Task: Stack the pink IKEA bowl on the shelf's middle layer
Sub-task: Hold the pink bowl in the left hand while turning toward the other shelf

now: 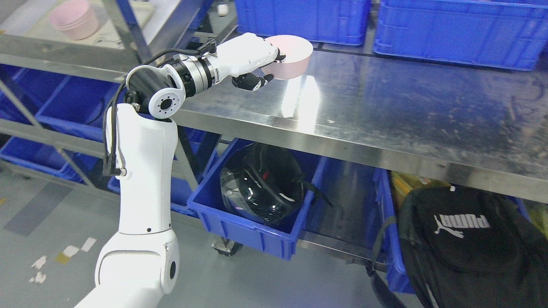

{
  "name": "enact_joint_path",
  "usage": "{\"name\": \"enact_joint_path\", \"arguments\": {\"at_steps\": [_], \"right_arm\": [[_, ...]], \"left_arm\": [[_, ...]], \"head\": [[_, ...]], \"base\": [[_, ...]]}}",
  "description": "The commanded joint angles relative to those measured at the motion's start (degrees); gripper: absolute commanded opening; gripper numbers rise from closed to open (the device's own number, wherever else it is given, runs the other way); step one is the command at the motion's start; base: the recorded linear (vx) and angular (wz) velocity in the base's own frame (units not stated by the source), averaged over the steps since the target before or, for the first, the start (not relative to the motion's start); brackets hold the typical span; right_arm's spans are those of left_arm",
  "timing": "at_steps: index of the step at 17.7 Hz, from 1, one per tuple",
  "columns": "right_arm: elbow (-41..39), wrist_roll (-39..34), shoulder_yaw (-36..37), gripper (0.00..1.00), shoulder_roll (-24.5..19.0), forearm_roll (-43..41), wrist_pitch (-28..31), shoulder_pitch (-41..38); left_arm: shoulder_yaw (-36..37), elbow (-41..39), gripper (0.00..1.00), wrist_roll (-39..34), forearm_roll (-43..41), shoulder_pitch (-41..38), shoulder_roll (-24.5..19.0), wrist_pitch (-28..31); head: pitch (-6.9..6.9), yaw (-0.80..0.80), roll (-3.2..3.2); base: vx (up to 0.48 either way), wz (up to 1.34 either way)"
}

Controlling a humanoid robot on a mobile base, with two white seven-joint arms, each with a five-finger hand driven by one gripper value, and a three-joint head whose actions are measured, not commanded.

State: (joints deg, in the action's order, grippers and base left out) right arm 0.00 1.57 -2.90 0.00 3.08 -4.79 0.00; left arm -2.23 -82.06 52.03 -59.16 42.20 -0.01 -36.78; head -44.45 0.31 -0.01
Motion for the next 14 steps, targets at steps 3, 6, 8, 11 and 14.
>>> {"name": "enact_joint_path", "arguments": {"at_steps": [3, 6, 8, 11, 14], "right_arm": [[-1.0, -0.08, 0.0, 1.0, 1.0, 0.0, 0.04, -1.32], [-1.0, -0.08, 0.0, 1.0, 1.0, 0.0, 0.04, -1.32], [-1.0, -0.08, 0.0, 1.0, 1.0, 0.0, 0.04, -1.32], [-1.0, -0.08, 0.0, 1.0, 1.0, 0.0, 0.04, -1.32], [-1.0, -0.08, 0.0, 1.0, 1.0, 0.0, 0.04, -1.32]], "left_arm": [[-0.41, -0.64, 0.05, 0.0, 0.01, 0.43, -0.99, -0.04], [-0.41, -0.64, 0.06, -0.09, 0.01, 0.6, -0.99, -0.04], [-0.41, -0.64, 0.06, -0.09, 0.01, 0.61, -0.99, 0.05], [-0.49, -0.64, 0.06, -0.18, 0.01, 0.69, -0.99, 0.05], [-0.5, -0.64, 0.06, -0.18, 0.0, 0.69, -0.99, 0.05]], "head": [[0.0, 0.0, 0.0], [0.0, 0.0, 0.0], [0.0, 0.0, 0.0], [0.0, 0.0, 0.0], [0.0, 0.0, 0.0]], "base": [[-0.002, 0.89], [0.025, 1.24], [0.054, 1.46], [0.061, 1.53], [0.109, 1.32]]}}
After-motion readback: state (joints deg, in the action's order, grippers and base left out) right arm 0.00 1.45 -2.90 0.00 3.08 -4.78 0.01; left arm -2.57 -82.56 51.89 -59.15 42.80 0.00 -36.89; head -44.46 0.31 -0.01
